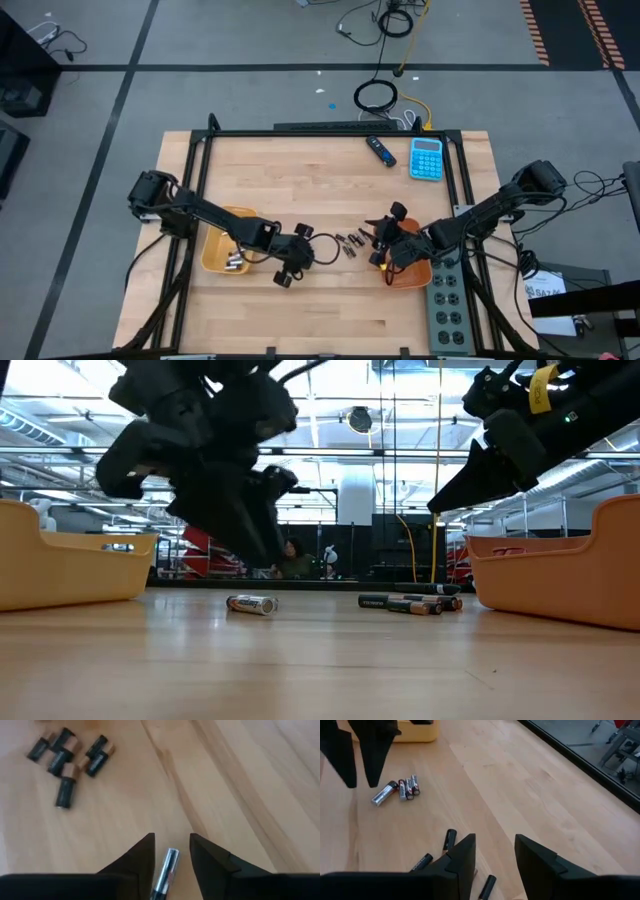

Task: Sort batteries
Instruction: Put the white battery into the yellow bin

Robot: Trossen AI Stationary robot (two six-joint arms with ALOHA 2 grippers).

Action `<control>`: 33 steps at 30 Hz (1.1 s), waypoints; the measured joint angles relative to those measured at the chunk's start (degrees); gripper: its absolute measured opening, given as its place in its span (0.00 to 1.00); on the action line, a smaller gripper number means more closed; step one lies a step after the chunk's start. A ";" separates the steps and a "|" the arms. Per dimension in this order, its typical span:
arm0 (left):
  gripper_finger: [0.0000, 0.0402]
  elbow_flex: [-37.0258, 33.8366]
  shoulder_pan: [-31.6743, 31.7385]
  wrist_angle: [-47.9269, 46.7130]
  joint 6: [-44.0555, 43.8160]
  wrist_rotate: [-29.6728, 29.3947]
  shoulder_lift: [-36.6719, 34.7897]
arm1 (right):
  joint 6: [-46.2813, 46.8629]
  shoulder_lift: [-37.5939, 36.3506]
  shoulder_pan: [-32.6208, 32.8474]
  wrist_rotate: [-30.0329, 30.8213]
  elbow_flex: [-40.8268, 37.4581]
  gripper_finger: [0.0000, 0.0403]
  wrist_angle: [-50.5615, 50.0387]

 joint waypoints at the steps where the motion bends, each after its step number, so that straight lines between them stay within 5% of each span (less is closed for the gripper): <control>1: 0.36 -0.02 0.00 -0.42 0.01 0.30 0.52 | -0.11 0.00 0.00 0.04 0.00 0.32 0.19; 7: 0.47 0.00 0.00 -0.19 2.12 -0.88 2.35 | -0.16 0.00 0.00 0.00 0.00 0.32 -0.55; 18: 0.47 0.14 0.67 -1.06 2.44 -0.80 5.84 | -0.16 0.00 0.00 0.01 -0.02 0.32 -0.57; 22: 0.39 0.24 0.70 -1.32 3.08 -0.45 7.07 | -0.07 0.00 0.00 0.00 -0.02 0.32 -0.62; 27: 0.13 0.24 0.66 -2.60 3.63 0.43 7.21 | 0.15 0.00 0.00 -0.01 -0.02 0.32 -0.62; 33: 0.12 0.24 0.54 -2.88 3.65 0.15 7.27 | 0.19 0.00 0.02 -0.02 -0.02 0.32 -0.60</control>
